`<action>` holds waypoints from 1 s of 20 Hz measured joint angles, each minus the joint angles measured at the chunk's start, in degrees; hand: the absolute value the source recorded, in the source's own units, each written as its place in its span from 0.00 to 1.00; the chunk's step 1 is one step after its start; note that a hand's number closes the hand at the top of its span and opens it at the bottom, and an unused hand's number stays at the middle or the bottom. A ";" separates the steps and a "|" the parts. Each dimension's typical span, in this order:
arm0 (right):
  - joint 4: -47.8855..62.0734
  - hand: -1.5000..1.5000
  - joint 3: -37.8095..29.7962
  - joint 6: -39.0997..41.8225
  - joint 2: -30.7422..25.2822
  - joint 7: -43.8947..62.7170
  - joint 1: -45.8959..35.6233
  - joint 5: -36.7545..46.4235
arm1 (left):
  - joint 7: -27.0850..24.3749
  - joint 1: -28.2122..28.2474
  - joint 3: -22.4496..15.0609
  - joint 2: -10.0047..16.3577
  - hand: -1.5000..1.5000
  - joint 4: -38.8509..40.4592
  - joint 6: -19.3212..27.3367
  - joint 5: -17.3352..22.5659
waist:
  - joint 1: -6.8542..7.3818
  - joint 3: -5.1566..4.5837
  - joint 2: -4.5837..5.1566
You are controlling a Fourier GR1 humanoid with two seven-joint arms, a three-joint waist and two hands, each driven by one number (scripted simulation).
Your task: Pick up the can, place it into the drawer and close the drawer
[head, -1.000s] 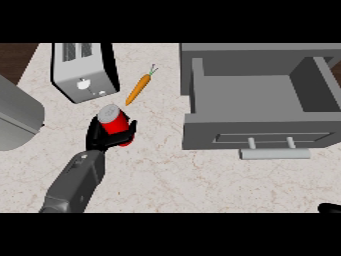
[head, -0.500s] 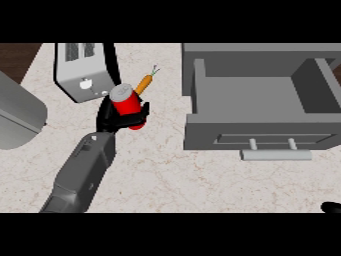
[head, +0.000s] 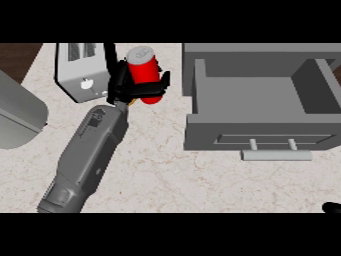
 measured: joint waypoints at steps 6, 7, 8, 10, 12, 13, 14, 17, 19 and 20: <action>-0.65 0.00 0.29 0.14 0.03 0.68 0.02 -0.06 | 11.58 -4.83 -4.85 -0.20 1.00 -9.06 6.18 1.48 | -0.20 -0.01 0.07; -0.05 0.00 0.06 0.38 0.09 -0.11 0.15 -0.29 | 13.02 -6.36 -5.44 -0.22 1.00 -9.28 7.20 1.45 | -0.33 -0.01 0.12; 0.03 0.00 -0.28 0.62 -0.13 -0.24 0.12 -0.71 | 14.49 -8.28 -5.48 -0.24 1.00 -9.21 8.08 1.25 | -0.44 0.00 0.17; 0.62 0.00 -1.12 0.90 -0.51 -0.75 0.04 -1.26 | 17.35 -10.66 -6.00 -0.26 1.00 -10.28 9.28 0.77 | -0.47 -0.01 0.19; 0.60 0.00 -0.60 0.54 -0.47 -0.31 -0.75 -0.76 | 19.04 -13.12 -7.41 -0.27 1.00 -9.85 11.02 0.89 | -0.63 0.00 0.27; 1.23 0.00 -0.42 0.10 -0.61 0.08 -1.70 -0.31 | 19.69 -14.64 -8.36 -0.27 1.00 -9.14 12.27 1.50 | -0.75 -0.01 0.32; 0.74 0.00 -0.60 0.01 -0.57 0.22 -1.57 -0.47 | 20.66 -16.53 -7.94 -0.16 1.00 -8.20 12.41 1.38 | -0.84 0.00 0.36; 0.74 0.00 -1.21 -0.23 -1.22 1.18 -2.67 -1.18 | 21.34 -21.34 -8.31 -0.22 1.00 -4.34 13.79 2.29 | -1.20 0.00 0.47; 0.24 0.00 -0.91 -0.51 -1.34 1.98 -3.05 -0.88 | 23.02 -24.54 -8.13 -0.11 1.00 -2.88 14.11 2.41 | -1.20 -0.01 0.47; 0.41 0.00 -0.48 -0.68 -1.35 2.23 -3.62 -0.55 | 23.24 -26.31 -8.36 -0.13 1.00 -1.52 14.69 2.77 | -1.33 0.00 0.51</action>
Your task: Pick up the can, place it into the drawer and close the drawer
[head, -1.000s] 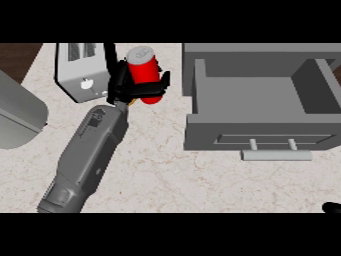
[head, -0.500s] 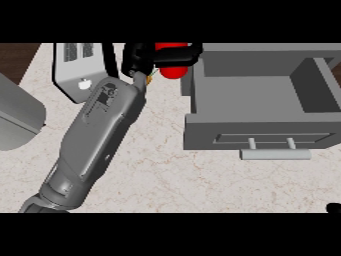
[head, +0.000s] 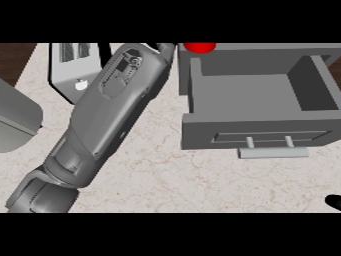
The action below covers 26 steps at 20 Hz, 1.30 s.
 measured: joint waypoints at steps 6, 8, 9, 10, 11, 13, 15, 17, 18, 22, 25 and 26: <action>-0.34 0.00 -0.56 0.21 -1.10 1.40 -1.01 -1.02 | 0.08 -8.64 -1.50 -0.12 1.00 9.33 2.37 3.15 | -1.30 0.04 0.29; 0.31 0.00 -0.43 0.28 -1.39 1.33 -1.81 -1.06 | -0.11 -11.04 -2.62 -0.14 1.00 12.22 2.76 4.29 | -1.66 0.05 0.41; 0.84 0.00 -0.33 0.45 -1.44 1.02 -1.94 -1.04 | -0.27 -11.94 -3.25 -0.14 1.00 13.42 3.04 5.05 | -1.79 0.06 0.45; 0.78 0.00 -0.23 0.59 -1.31 0.92 -1.83 -1.29 | -0.62 -12.67 -4.07 -0.14 1.00 14.57 3.83 5.86 | -2.18 0.08 0.51; 0.27 0.00 0.00 0.55 -1.14 1.22 -1.58 -1.31 | -0.69 -14.03 -3.87 -0.15 1.00 16.09 3.76 6.15 | -2.32 0.09 0.57; 0.20 0.00 0.42 0.01 -1.24 1.91 -2.59 -0.80 | -1.49 -15.13 -5.05 -0.15 1.00 18.02 4.34 7.51 | -2.60 0.09 0.65; 0.32 0.00 0.33 0.12 -1.20 1.46 -2.59 -1.00 | -2.53 -15.90 -5.97 -0.15 1.00 19.84 4.80 8.64 | -2.99 0.11 0.76; 0.52 0.00 0.59 0.10 -1.12 1.54 -2.87 -1.10 | -3.10 -17.02 -7.55 -0.16 1.00 20.95 6.66 9.47 | -3.36 0.13 0.80; 0.93 0.00 0.70 0.11 -1.24 1.45 -3.05 -0.75 | -3.13 -17.80 -7.62 -0.16 0.00 22.00 7.28 9.77 | -3.38 0.13 0.86; 0.85 0.00 1.68 0.05 -1.41 1.78 -4.06 -0.12 | -4.19 -18.93 -8.99 -0.16 0.00 24.67 10.09 11.50 | -4.08 0.15 1.08; 1.30 0.00 2.09 0.12 -1.83 2.24 -5.18 -0.10 | -5.70 -18.77 -10.18 -0.15 0.00 25.86 12.05 12.70 | -4.58 0.17 1.26; 1.45 0.00 1.95 0.38 -2.16 2.21 -5.20 -0.18 | -5.96 -18.98 -10.48 -0.15 0.00 26.20 12.53 13.06 | -4.65 0.17 1.26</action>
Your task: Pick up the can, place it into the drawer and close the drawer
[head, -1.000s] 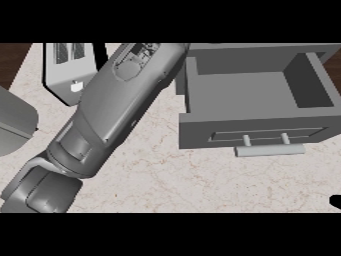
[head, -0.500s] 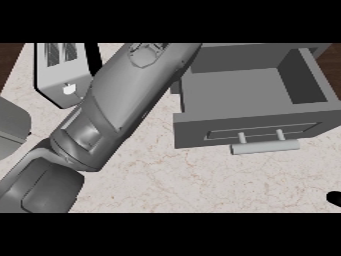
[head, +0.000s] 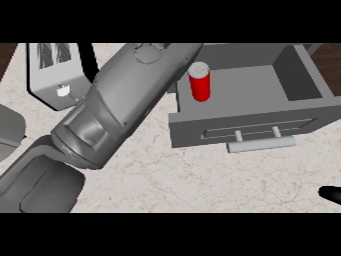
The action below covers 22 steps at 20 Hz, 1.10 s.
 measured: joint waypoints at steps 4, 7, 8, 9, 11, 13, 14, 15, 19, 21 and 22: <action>-0.03 0.00 0.30 0.84 -1.53 -1.27 -0.40 2.09 | -1.43 -0.36 -0.63 0.01 0.00 1.33 1.52 1.20 | -0.05 0.00 0.07; 0.30 0.00 1.50 1.54 -2.44 -2.82 -1.05 4.39 | -1.75 -0.92 -0.78 0.01 0.00 1.65 2.22 2.61 | 0.00 0.00 0.11; 0.43 0.00 1.85 2.03 -2.96 -3.66 -1.11 5.23 | -1.86 -1.33 -0.60 0.01 0.00 1.92 2.48 3.05 | -0.11 0.00 0.18; 0.48 0.00 2.44 2.35 -3.40 -4.44 -1.43 6.30 | -2.05 -1.34 -0.41 0.00 0.00 2.04 2.50 3.62 | -0.11 0.01 0.24; 0.51 0.00 3.59 2.89 -4.67 -5.10 -2.56 8.65 | -2.73 -1.04 -0.27 0.00 0.00 2.23 2.58 4.66 | -0.21 -0.01 0.38; 1.54 0.00 4.61 3.44 -6.14 -6.12 -3.78 11.38 | -3.78 -0.89 0.17 0.00 0.00 2.17 2.47 5.66 | 0.15 -0.04 0.46; 2.42 0.00 5.18 3.51 -6.77 -6.80 -4.44 13.06 | -4.11 -0.79 0.27 0.00 0.00 2.17 2.44 6.16 | 0.33 -0.04 0.48; 3.67 0.00 5.91 3.52 -7.20 -7.91 -4.98 14.83 | -4.35 -0.84 0.36 0.00 0.00 1.95 2.64 6.78 | 0.44 -0.03 0.52; 7.05 0.00 9.14 3.00 -9.02 -10.03 -6.97 22.56 | -5.33 -1.47 0.89 0.00 0.00 1.90 3.03 8.50 | 1.23 -0.05 0.39; 9.28 0.00 11.65 2.02 -9.23 -11.18 -8.20 27.16 | -6.03 -1.58 0.76 0.00 0.00 2.08 2.95 8.85 | 1.78 -0.06 0.37; 10.30 0.00 12.96 1.46 -9.31 -11.59 -8.68 29.57 | -6.31 -1.81 0.88 -0.01 0.00 2.34 2.62 8.86 | 2.22 -0.08 0.30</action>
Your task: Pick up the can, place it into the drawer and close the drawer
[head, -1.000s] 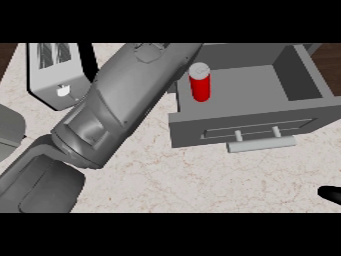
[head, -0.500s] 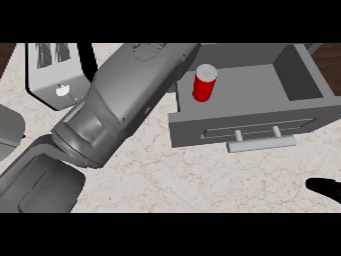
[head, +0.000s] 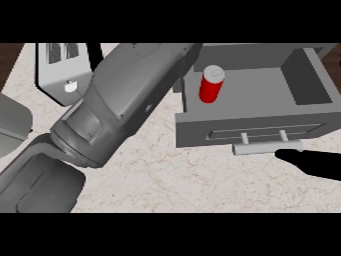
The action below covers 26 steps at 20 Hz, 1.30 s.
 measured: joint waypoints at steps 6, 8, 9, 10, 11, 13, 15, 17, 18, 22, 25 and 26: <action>10.76 0.00 5.85 -2.84 -0.02 -1.78 -6.37 10.81 | 0.03 -1.41 -0.27 0.01 0.00 1.69 -0.49 -0.39 | 1.80 -0.03 -0.34; 14.48 0.00 7.67 -4.47 0.26 -3.32 -6.73 14.21 | -0.05 -1.67 -0.23 0.01 0.00 2.16 -0.58 -0.79 | 2.21 -0.03 -0.50; 16.28 0.00 8.48 -4.93 0.34 -3.14 -7.81 16.06 | 0.31 -1.95 -0.11 0.21 0.00 2.27 -0.81 -0.90 | 2.52 -0.03 -0.59; 18.66 0.00 9.26 -5.84 0.55 -3.61 -8.62 17.83 | -0.05 -1.71 0.02 0.18 0.00 2.41 -0.89 -0.97 | 2.71 -0.04 -0.58; 21.36 0.00 9.67 -6.93 0.65 -4.44 -9.40 19.35 | -0.43 -1.10 0.10 0.14 0.00 2.24 -1.16 -1.01 | 3.02 -0.05 -0.63; 26.53 0.00 10.50 -9.34 1.21 -6.01 -11.08 22.15 | -0.06 -1.27 0.44 0.47 0.00 2.03 -1.75 -1.12 | 3.43 -0.05 -0.73; 31.23 0.00 11.32 -11.60 2.28 -6.85 -13.29 24.68 | 0.10 -0.83 0.95 1.13 0.00 1.68 -2.28 -1.12 | 3.79 -0.05 -0.85; 36.36 0.00 11.90 -14.39 3.44 -7.99 -15.03 27.04 | -0.02 -0.11 1.26 1.40 0.00 0.97 -2.51 -1.28 | 4.13 -0.07 -0.98; 38.70 0.00 11.86 -15.30 3.84 -8.47 -16.21 27.76 | 0.41 0.12 1.31 2.05 0.00 0.72 -2.83 -1.47 | 4.26 -0.06 -1.04; 50.69 0.00 10.29 -21.27 5.56 -11.17 -21.51 30.10 | 1.36 0.91 1.27 3.76 0.00 -0.53 -3.64 -2.23 | 5.25 -0.05 -1.05; 58.49 0.00 9.15 -26.16 6.92 -11.51 -25.47 32.46 | 2.30 1.86 1.20 5.48 0.00 -1.81 -4.29 -2.77 | 5.81 -0.06 -1.12; 61.01 0.00 8.40 -27.85 7.01 -11.93 -26.92 32.84 | 2.53 2.36 1.18 5.86 0.00 -2.29 -4.42 -2.90 | 6.05 -0.06 -1.11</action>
